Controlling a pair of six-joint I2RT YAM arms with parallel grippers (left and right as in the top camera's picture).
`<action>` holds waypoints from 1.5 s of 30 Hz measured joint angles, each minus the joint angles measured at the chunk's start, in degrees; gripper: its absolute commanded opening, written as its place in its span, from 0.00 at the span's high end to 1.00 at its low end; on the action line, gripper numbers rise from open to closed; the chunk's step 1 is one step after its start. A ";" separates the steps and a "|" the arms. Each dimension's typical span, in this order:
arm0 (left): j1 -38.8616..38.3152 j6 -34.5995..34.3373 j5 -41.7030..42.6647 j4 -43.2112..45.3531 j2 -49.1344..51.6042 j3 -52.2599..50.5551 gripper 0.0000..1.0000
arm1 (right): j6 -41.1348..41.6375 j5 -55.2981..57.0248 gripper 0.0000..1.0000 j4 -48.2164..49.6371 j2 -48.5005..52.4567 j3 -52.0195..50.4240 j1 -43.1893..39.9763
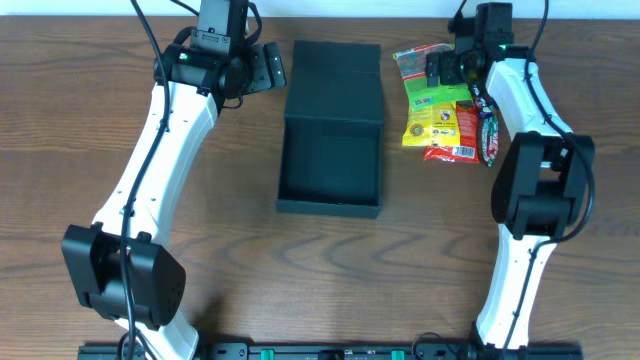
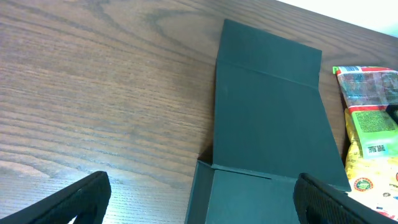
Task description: Pack container
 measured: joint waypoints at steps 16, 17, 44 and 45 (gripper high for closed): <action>0.00 0.00 0.00 0.00 0.00 0.00 0.05 | 0.57 -2.80 0.35 2.14 4.79 0.66 0.02; 0.00 0.00 0.00 0.00 0.00 0.00 0.05 | 0.50 -2.73 0.50 2.14 4.79 0.72 0.02; 3.67 7.37 -3.21 -3.76 0.00 0.00 0.05 | 4.52 -1.90 0.99 -7.52 -10.80 7.98 1.20; 4.90 7.39 -3.21 -4.31 0.00 0.00 0.05 | 5.33 -1.88 0.99 -9.44 -13.20 8.37 2.03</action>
